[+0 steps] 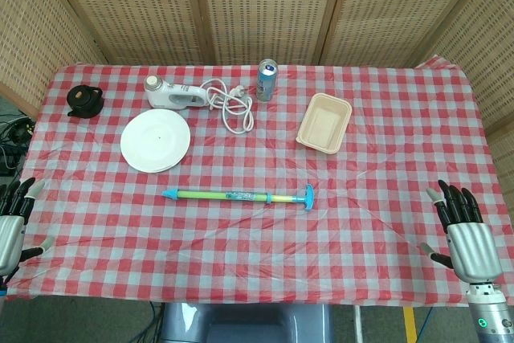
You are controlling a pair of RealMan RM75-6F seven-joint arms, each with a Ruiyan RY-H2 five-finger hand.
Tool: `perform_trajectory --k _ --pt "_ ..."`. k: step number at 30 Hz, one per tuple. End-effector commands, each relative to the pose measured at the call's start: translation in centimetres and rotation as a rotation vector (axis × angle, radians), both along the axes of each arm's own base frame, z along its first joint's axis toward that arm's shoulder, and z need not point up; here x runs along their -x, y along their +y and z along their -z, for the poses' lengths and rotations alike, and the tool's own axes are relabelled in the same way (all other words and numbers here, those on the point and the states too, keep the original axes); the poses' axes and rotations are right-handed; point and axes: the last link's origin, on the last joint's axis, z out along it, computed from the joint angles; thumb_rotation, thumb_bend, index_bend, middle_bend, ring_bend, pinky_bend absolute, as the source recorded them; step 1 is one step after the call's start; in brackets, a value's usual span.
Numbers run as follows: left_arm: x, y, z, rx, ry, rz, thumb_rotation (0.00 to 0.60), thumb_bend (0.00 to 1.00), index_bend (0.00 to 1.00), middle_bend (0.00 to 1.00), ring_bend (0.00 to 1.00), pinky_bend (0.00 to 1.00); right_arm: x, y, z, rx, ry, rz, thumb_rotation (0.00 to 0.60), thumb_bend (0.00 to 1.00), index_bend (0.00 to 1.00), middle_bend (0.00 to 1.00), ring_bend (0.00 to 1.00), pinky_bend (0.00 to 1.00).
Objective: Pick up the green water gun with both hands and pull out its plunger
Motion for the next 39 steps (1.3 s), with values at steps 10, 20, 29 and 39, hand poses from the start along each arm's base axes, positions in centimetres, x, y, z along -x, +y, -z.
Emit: perform_trajectory --k 10,20,29,39 --pt "-0.1 -0.1 -0.2 -0.003 -0.009 0.002 0.6 0.13 0.0 0.0 0.0 0.0 -0.1 0.0 0.3 -0.015 0.004 0.003 0.6 0.13 0.0 0.0 0.0 0.0" --pt "-0.2 0.0 0.0 0.004 -0.004 0.005 0.6 0.13 0.0 0.0 0.0 0.0 -0.3 -0.1 1.1 -0.033 0.028 0.001 0.6 0.13 0.0 0.0 0.0 0.0" --pt "-0.2 -0.3 -0.1 0.001 -0.007 0.005 0.6 0.13 0.0 0.0 0.0 0.0 -0.8 0.0 1.3 -0.04 0.021 -0.011 0.6 0.13 0.0 0.0 0.0 0.0" --pt "-0.1 0.3 0.3 0.009 -0.001 -0.008 0.6 0.13 0.0 0.0 0.0 0.0 -5.4 -4.1 2.4 -0.043 0.043 -0.093 0.6 0.13 0.07 0.0 0.0 0.0"
